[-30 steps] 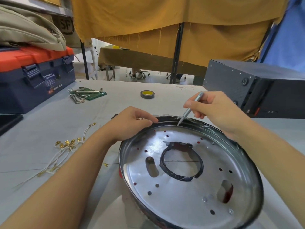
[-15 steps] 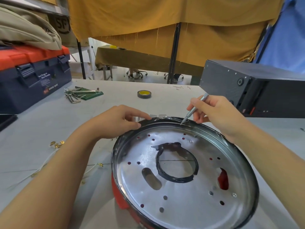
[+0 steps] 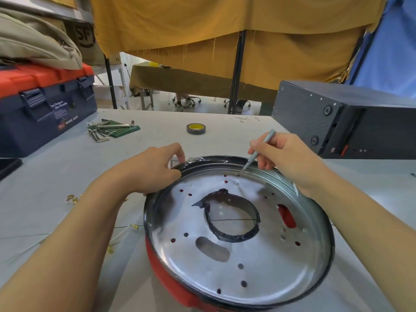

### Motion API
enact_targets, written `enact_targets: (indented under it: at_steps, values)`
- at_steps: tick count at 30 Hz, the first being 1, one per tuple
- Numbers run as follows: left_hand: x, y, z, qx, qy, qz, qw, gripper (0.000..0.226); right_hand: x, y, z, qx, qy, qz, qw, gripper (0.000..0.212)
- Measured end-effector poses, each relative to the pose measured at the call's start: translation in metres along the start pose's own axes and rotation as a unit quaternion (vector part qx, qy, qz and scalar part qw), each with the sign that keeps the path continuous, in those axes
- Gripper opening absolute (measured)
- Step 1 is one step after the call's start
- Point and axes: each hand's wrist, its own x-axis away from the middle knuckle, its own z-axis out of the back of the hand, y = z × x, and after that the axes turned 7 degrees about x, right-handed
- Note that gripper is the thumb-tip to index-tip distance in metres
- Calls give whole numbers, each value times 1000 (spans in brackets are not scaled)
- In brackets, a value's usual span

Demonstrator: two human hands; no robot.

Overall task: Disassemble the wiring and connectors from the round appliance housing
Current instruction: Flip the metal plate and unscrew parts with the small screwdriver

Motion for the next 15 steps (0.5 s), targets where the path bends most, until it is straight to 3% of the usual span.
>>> enact_targets:
  at_steps: [4, 8, 11, 13, 15]
  values:
    - [2, -2, 2, -26, -13, 2, 1000, 7, -3, 2, -3, -14, -4, -1, 1000, 26]
    - [-7, -2, -7, 25, 88, -54, 994, 15, -5, 2, -3, -39, -28, 1, 999, 29]
    - [-8, 4, -16, 86, 29, -104, 990, 36, -7, 2, -2, -43, -56, -1, 997, 29]
    - [-7, 4, -18, 79, 6, -117, 990, 37, -9, 2, 0, -46, -67, -2, 997, 28]
    - [-8, 3, -17, 93, 35, -113, 989, 30, -12, 2, 1, -42, -75, -1, 996, 26]
